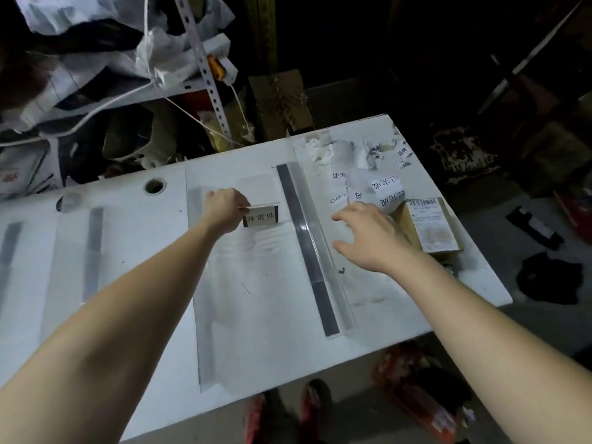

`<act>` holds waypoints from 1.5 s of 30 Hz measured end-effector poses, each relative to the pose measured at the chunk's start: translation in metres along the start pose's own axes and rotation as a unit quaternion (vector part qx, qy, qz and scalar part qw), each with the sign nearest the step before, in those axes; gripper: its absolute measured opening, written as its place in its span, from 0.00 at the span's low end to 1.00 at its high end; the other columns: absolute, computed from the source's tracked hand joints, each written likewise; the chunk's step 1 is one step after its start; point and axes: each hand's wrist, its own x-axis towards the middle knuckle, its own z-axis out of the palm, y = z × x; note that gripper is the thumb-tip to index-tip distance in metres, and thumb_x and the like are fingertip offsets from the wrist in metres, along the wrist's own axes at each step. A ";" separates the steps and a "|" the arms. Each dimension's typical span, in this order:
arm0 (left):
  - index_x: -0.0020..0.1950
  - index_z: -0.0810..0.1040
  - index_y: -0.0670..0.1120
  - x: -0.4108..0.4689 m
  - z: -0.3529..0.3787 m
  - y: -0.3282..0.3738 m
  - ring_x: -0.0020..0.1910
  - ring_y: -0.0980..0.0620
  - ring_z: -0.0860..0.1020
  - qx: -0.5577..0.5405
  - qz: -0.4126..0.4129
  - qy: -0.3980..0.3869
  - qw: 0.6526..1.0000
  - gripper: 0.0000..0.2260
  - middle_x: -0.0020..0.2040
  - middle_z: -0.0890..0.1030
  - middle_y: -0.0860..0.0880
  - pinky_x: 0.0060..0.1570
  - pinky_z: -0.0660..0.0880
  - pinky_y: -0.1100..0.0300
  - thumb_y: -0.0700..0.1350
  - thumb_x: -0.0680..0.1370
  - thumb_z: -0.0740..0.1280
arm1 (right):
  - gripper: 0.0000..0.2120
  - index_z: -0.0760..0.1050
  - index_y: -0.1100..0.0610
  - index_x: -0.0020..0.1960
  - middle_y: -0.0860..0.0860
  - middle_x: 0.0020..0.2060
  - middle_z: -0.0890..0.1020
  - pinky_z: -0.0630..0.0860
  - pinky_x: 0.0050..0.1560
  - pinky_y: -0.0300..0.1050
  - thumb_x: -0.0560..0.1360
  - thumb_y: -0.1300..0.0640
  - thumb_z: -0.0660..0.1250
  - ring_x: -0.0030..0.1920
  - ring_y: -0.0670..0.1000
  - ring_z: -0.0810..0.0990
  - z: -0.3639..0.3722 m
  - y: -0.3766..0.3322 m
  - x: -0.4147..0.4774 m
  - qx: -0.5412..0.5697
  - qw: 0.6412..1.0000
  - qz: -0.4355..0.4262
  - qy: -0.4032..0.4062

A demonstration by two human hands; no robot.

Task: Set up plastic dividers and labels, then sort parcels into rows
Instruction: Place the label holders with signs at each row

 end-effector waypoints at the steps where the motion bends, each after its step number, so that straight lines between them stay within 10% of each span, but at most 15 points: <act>1: 0.58 0.86 0.48 0.000 0.001 -0.002 0.55 0.44 0.82 0.016 0.001 0.005 1.000 0.08 0.57 0.86 0.48 0.59 0.73 0.51 0.44 0.80 0.71 | 0.25 0.72 0.50 0.72 0.50 0.71 0.73 0.69 0.70 0.55 0.77 0.48 0.69 0.71 0.54 0.69 0.000 0.000 0.003 0.000 1.000 -0.003 -0.004; 6: 0.59 0.84 0.49 -0.002 0.002 -0.005 0.57 0.45 0.80 0.064 0.003 0.001 0.998 0.08 0.59 0.85 0.49 0.54 0.61 0.53 0.44 0.82 0.68 | 0.24 0.72 0.49 0.73 0.50 0.71 0.73 0.68 0.69 0.52 0.78 0.47 0.68 0.72 0.54 0.69 -0.003 -0.009 0.017 -0.017 1.000 -0.018 -0.007; 21: 0.73 0.73 0.48 -0.117 -0.153 -0.089 0.65 0.42 0.77 0.126 -0.078 0.084 0.985 0.26 0.67 0.79 0.46 0.60 0.74 0.49 0.57 0.77 0.69 | 0.27 0.70 0.49 0.75 0.51 0.71 0.73 0.68 0.68 0.53 0.77 0.46 0.69 0.72 0.55 0.69 -0.029 -0.157 0.038 -0.081 0.990 -0.113 0.022; 45: 0.67 0.74 0.50 -0.461 -0.245 -0.510 0.59 0.44 0.78 0.155 -0.229 0.066 0.959 0.22 0.61 0.80 0.49 0.54 0.72 0.51 0.60 0.78 0.64 | 0.26 0.70 0.47 0.75 0.50 0.71 0.73 0.71 0.63 0.52 0.77 0.46 0.68 0.72 0.54 0.70 0.131 -0.644 -0.068 -0.112 0.962 -0.250 -0.003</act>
